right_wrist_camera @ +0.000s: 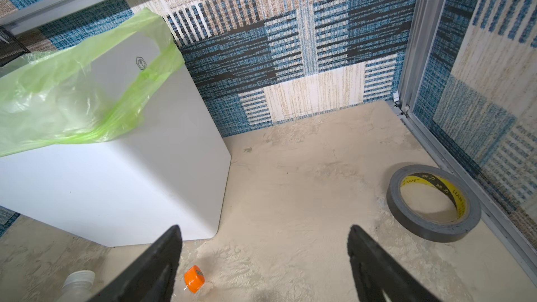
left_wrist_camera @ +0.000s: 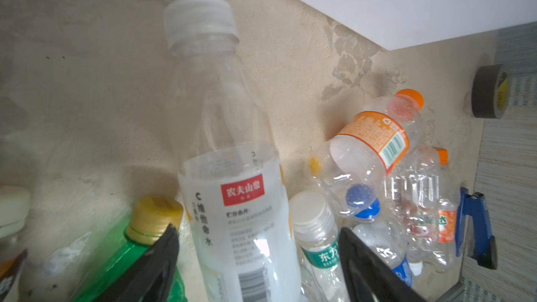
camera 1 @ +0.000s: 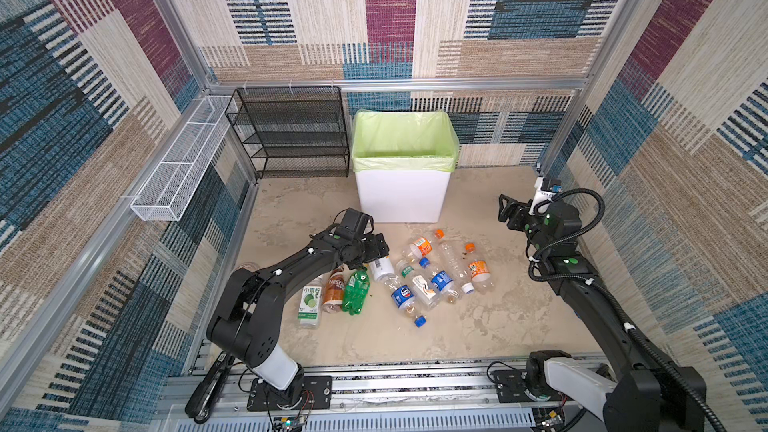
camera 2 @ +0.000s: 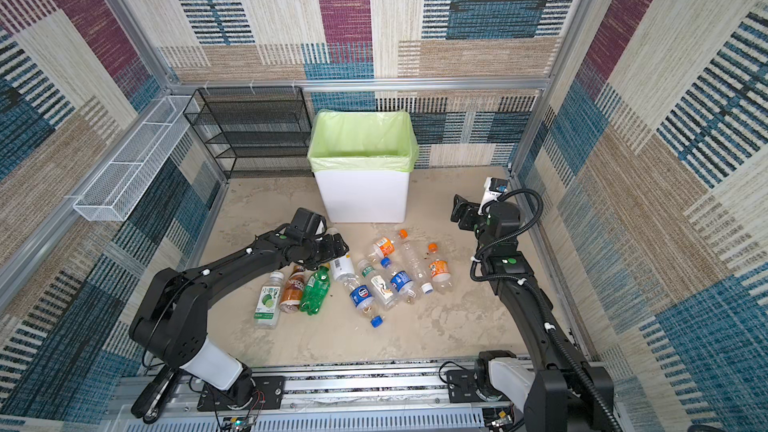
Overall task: Throw the plastic bottles in the bin
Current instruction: 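Grasp the white-capped clear bottle with the left gripper while the right arm withdraws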
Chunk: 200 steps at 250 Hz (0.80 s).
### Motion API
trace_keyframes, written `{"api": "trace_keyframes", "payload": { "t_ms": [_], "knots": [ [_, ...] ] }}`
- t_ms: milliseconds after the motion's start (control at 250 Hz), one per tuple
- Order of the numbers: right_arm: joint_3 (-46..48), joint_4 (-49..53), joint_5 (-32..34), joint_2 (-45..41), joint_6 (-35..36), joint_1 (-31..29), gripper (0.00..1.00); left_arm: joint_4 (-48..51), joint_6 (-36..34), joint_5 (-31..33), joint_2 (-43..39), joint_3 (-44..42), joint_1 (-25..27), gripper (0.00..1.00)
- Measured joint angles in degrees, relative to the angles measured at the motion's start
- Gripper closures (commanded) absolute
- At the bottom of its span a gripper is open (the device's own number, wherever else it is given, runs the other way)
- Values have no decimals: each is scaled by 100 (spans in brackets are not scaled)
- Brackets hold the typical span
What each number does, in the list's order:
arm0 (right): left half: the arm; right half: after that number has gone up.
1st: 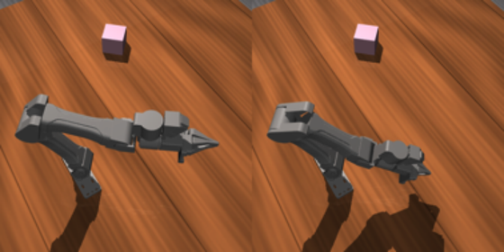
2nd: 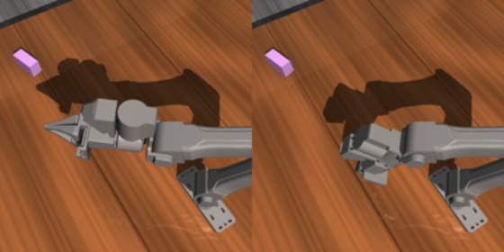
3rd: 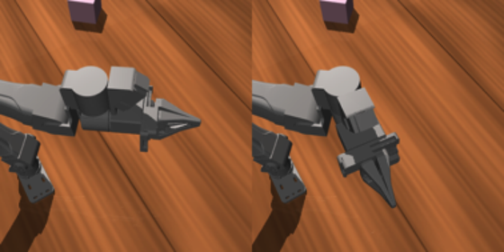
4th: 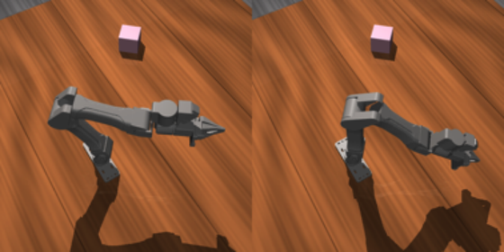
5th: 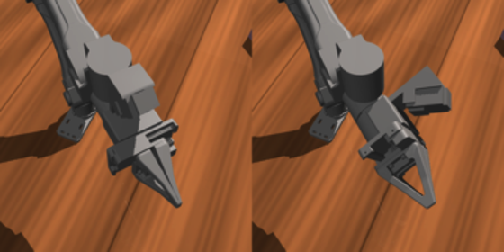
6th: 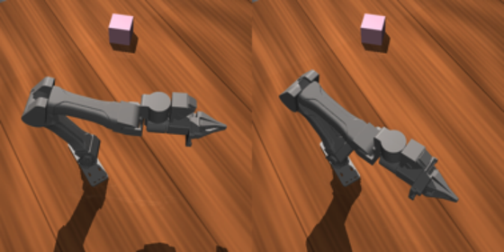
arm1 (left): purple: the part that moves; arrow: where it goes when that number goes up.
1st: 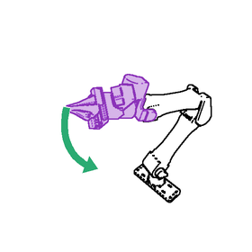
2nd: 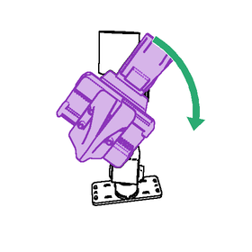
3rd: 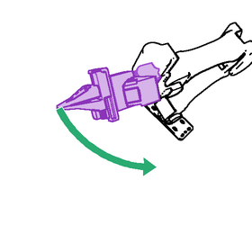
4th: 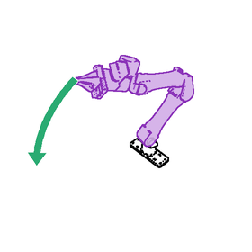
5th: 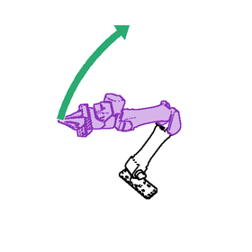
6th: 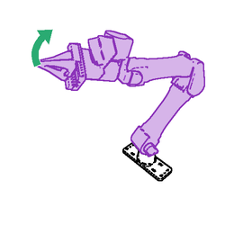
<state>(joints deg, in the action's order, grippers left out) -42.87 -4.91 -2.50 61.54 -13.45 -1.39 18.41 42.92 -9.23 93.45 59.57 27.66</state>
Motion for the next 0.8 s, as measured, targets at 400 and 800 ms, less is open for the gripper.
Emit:
{"api": "trace_keyframes", "payload": {
  "t_ms": [400,800],
  "knots": [
    [175,-125,-46,-136,-146,13,12,-149,35,-57,717,184,15,23],
    [330,-243,-50,4,-236,11,13,-297,-13,-157,881,299,22,40]
  ]
}}
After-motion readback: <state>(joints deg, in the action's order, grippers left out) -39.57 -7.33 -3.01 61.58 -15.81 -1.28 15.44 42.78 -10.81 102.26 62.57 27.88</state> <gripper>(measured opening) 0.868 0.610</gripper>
